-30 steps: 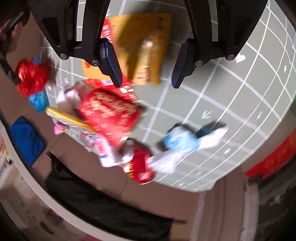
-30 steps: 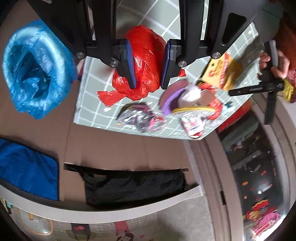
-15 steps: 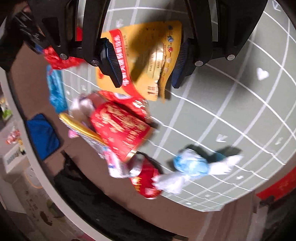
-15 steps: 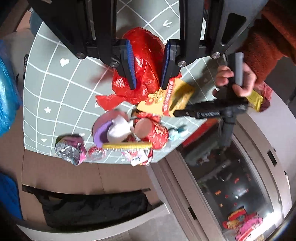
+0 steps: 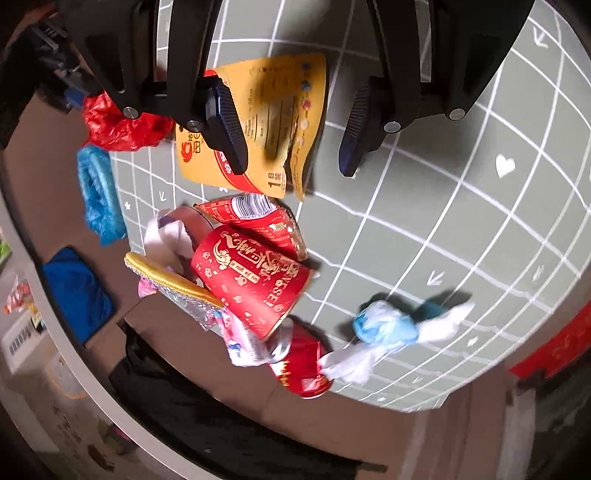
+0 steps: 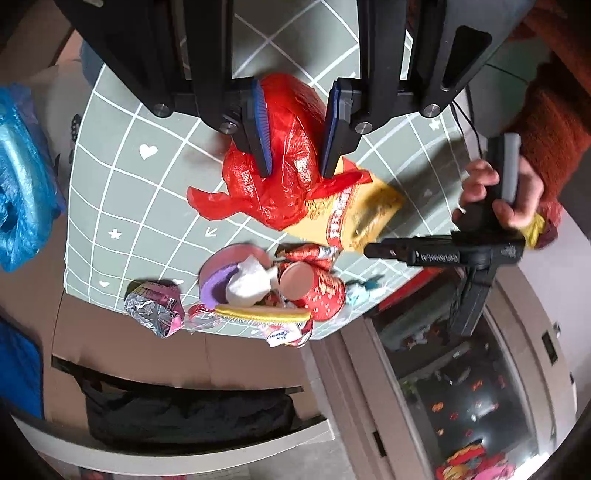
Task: Collect trash
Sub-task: 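Lift the red bag with the right tool while the left tool grasps the red paper cup, then carry the red bag over the blue-lined bin and open the right tool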
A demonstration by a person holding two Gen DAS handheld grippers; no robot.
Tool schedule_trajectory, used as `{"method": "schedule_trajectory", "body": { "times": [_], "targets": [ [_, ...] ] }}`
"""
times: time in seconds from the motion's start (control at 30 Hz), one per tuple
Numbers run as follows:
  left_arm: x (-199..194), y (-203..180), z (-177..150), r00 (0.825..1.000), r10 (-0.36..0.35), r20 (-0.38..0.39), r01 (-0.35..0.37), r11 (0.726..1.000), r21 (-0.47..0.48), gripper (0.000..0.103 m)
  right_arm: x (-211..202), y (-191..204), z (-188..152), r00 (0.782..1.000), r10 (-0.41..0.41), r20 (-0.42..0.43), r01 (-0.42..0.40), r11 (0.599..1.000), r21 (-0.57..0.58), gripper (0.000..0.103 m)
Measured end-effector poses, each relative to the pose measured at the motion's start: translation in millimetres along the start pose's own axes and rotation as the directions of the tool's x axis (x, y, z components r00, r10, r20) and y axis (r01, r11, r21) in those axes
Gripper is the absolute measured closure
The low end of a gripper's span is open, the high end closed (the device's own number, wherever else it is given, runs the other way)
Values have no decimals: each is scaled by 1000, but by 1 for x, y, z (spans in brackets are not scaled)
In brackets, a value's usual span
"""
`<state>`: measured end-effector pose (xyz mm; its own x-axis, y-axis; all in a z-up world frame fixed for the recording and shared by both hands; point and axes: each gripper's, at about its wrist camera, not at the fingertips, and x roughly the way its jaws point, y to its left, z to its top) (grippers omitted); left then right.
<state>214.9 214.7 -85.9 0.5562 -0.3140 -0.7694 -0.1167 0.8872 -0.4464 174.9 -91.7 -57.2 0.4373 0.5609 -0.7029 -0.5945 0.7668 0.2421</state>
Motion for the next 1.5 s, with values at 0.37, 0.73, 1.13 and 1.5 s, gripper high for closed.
{"method": "schedule_trajectory", "body": {
  "times": [0.37,0.73,1.13,1.5],
  "targets": [
    [16,-20,102,988,-89,128,64,980,188,51,0,-2,0,1000,6,6,-6,1000,-29,80],
    [29,-33,81,954,-297,-42,300,938,174,53,2,-8,8,1000,0,9,1,1000,-25,80],
    [39,-76,63,980,-198,4,194,965,174,99,-7,-12,3,999,-21,24,21,1000,-10,81],
    [-53,-111,25,941,80,329,-171,950,260,100,-42,-20,34,988,-52,148,51,999,11,85]
  ]
}}
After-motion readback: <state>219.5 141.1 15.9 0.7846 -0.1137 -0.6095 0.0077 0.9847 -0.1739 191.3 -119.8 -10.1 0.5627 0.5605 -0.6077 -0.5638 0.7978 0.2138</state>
